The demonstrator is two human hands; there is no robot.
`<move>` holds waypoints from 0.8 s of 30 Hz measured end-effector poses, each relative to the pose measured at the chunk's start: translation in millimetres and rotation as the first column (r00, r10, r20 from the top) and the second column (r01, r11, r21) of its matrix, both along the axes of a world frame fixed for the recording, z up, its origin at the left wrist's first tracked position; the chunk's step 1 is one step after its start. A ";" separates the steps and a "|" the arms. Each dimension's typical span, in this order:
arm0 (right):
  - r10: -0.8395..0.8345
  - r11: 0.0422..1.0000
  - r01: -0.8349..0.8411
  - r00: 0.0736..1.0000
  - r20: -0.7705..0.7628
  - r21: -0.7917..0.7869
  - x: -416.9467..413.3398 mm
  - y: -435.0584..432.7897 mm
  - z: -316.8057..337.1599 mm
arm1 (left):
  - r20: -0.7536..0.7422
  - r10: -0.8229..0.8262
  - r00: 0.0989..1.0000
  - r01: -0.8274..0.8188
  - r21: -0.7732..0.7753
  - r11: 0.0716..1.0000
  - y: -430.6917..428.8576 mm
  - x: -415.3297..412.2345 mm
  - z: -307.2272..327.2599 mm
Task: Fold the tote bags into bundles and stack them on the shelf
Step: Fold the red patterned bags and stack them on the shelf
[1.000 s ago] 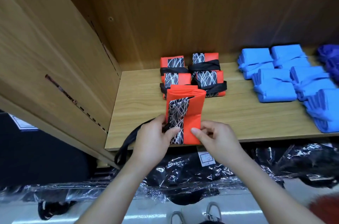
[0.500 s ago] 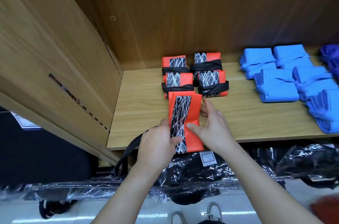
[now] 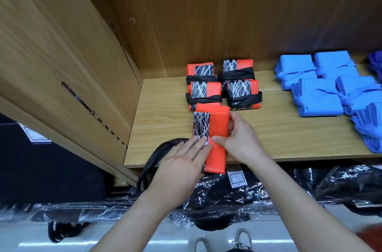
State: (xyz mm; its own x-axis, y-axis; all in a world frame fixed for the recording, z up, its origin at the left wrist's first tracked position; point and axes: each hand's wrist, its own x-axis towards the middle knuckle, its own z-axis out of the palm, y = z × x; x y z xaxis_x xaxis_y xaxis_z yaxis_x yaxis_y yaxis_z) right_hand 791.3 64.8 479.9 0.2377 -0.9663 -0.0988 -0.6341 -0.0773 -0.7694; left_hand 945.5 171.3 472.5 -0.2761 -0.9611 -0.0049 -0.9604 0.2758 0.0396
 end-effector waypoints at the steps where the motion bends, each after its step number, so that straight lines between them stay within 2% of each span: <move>1: -0.003 0.999 -0.003 0.993 0.121 0.044 -1.0 -2.3 1.9 | -0.023 0.001 1.000 -0.001 -0.008 1.000 -1.5 1.6 -1.3; 3: -0.029 0.991 -0.027 0.916 0.399 0.134 -2.6 -8.6 8.2 | -0.061 0.004 0.998 -0.005 -0.025 1.000 -5.0 0.0 4.8; 4: -0.022 0.990 -0.046 0.884 0.468 0.133 -3.4 -11.2 12.2 | -0.070 -0.008 0.998 0.005 -0.040 0.999 -6.7 -0.9 8.7; 6: 0.055 0.995 -0.085 0.883 0.467 0.044 -3.9 -12.8 18.8 | -0.121 -0.021 0.992 0.018 -0.022 1.000 -10.2 0.4 16.7; 8: 0.114 0.993 -0.114 0.903 0.414 -0.025 -2.8 -9.3 21.1 | -0.234 0.003 0.972 0.007 0.041 0.999 -15.6 5.1 27.4; 11: 0.164 0.986 -0.166 0.905 0.392 -0.031 -3.0 -4.4 17.7 | -0.499 0.078 0.863 -0.068 0.037 0.997 -24.4 11.2 37.0; 14: 0.163 0.978 -0.207 0.858 0.488 0.038 -7.8 -1.9 16.5 | -0.621 0.178 0.763 -0.249 -0.028 0.968 -27.6 13.5 36.5; 16: 0.175 0.970 -0.237 0.841 0.512 0.058 -9.9 -1.2 17.9 | -0.614 0.221 0.757 -0.303 -0.032 0.952 -28.7 12.4 38.2; 19: 0.216 0.958 -0.280 0.851 0.478 0.066 -10.5 -2.9 22.7 | -0.496 0.232 0.837 -0.259 0.015 0.966 -31.0 10.8 39.0; 22: 0.221 0.931 -0.331 0.847 0.483 0.154 -12.1 0.4 34.7 | -0.449 0.252 0.857 -0.274 0.018 0.962 -37.7 10.1 36.9; 24: 0.302 0.927 -0.356 0.894 0.330 0.117 -11.0 6.6 35.7 | -0.450 0.264 0.853 -0.302 -0.013 0.953 -38.6 4.9 35.4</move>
State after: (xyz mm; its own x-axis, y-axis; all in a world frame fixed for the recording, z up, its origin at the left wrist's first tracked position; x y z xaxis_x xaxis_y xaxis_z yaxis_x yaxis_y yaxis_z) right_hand 780.3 71.4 515.6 0.5834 -0.8022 -0.1268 -0.3316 -0.0927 -0.9389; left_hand 950.4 132.7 507.9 0.0526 -0.9897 0.1328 -0.8857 0.0152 0.4640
